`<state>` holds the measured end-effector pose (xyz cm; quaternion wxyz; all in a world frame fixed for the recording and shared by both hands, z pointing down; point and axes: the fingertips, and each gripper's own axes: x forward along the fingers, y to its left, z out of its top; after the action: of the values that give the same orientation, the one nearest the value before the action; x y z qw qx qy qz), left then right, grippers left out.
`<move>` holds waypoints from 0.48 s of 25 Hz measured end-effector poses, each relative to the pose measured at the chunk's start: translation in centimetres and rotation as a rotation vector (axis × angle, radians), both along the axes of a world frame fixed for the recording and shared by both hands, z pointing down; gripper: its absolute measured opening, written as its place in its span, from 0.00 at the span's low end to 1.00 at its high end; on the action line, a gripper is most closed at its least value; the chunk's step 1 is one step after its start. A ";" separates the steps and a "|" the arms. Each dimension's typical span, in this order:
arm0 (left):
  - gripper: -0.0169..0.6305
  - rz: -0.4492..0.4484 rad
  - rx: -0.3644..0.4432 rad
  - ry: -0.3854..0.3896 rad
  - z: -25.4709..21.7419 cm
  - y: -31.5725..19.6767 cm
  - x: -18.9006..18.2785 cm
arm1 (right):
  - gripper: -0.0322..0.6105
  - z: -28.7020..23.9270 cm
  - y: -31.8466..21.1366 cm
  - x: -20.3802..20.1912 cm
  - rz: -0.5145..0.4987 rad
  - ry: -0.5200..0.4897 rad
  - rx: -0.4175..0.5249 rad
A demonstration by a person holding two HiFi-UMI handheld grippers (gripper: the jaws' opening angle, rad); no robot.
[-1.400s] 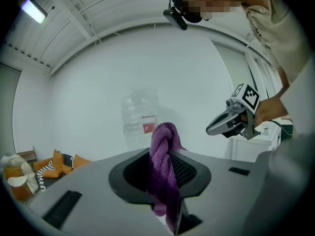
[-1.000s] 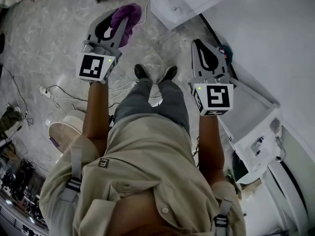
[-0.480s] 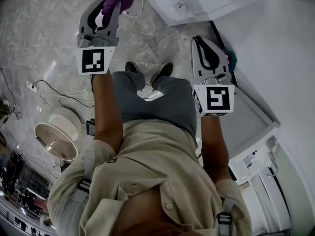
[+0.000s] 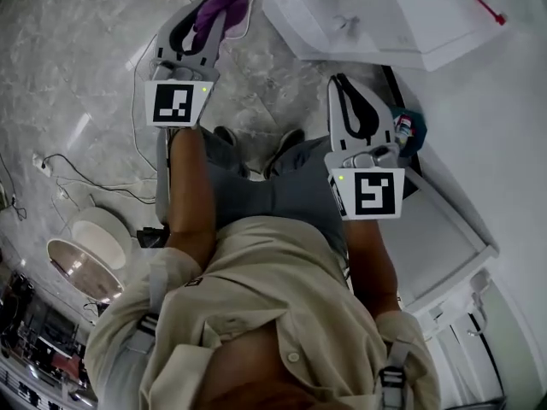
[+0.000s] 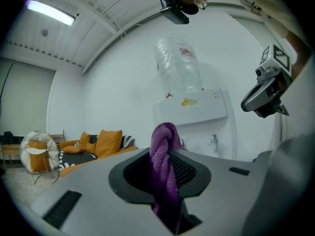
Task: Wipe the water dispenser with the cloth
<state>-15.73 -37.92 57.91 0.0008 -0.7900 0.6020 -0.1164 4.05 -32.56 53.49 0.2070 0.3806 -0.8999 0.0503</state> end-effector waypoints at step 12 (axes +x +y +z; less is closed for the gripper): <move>0.16 0.006 0.123 0.047 14.6 -3.8 1.6 | 0.10 10.9 -1.0 0.2 0.007 -0.096 0.144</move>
<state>-14.10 -41.76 72.50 0.0354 -0.7927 0.6056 -0.0607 4.26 -33.61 64.38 0.1356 0.3949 -0.9086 0.0043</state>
